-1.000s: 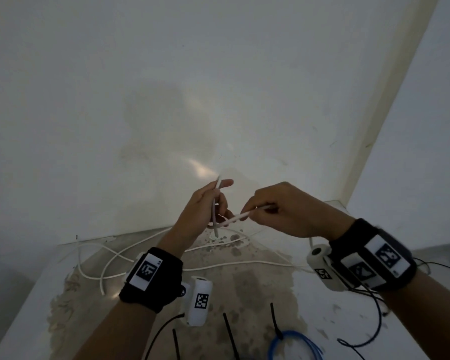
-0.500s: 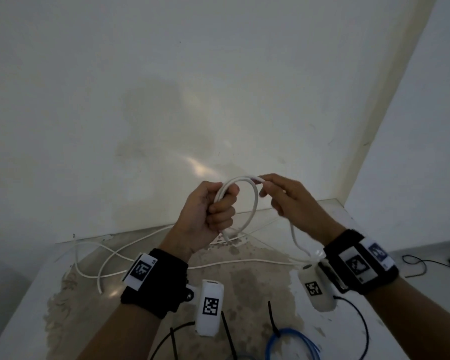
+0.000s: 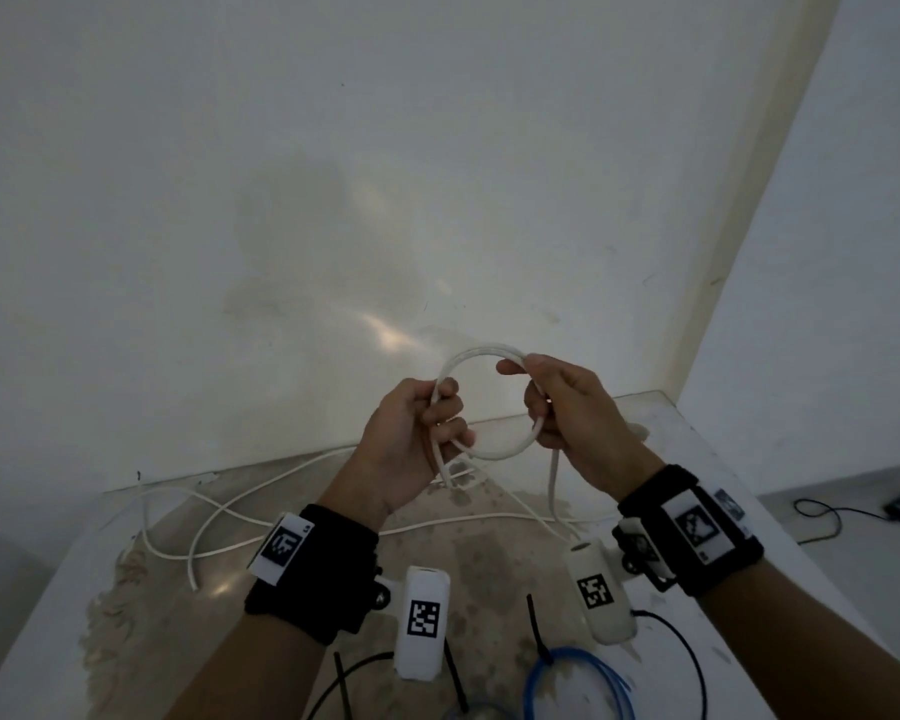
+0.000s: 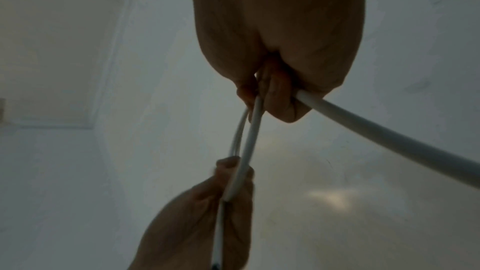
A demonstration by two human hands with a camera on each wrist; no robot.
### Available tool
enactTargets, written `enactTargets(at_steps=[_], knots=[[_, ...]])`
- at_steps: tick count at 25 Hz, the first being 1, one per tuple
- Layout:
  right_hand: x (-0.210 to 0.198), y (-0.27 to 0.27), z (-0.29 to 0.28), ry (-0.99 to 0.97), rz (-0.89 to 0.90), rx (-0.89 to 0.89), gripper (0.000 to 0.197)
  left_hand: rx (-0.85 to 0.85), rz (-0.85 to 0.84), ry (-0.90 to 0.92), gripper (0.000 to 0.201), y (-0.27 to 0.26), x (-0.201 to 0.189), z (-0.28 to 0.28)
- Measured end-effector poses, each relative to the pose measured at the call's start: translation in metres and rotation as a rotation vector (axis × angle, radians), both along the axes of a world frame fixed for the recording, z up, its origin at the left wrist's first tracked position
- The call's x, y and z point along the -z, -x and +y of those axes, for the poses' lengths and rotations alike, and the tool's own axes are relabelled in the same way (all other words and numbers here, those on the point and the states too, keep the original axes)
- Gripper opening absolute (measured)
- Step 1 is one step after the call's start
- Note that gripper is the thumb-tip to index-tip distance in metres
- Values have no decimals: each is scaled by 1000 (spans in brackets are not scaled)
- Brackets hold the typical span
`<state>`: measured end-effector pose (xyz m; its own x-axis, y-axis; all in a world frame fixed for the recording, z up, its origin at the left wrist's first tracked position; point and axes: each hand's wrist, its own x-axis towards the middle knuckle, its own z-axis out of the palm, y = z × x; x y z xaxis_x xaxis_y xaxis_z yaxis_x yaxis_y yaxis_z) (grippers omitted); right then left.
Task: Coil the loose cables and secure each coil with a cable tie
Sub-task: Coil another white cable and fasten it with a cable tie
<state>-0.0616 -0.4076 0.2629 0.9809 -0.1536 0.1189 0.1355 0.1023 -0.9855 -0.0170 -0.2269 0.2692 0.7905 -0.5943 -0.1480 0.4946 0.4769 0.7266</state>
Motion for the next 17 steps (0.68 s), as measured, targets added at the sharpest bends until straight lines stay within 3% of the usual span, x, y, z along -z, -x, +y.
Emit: enactTargets(at_steps=[4, 7, 10, 14, 17], knots=[[22, 7, 3, 176, -29, -15, 23, -181, -8, 192, 13, -16, -12, 11], [54, 21, -14, 407, -80, 16, 20, -373, -68, 174, 34, -39, -18, 38], [73, 35, -32, 694, -139, 91, 17, -544, -60, 207, 40, -55, -20, 66], [63, 43, -43, 1030, -287, 119, 25, -645, -91, 148, 39, -65, -24, 77], [35, 41, -29, 1263, -210, -92, 24, -628, -170, -12, 38, -58, -22, 61]])
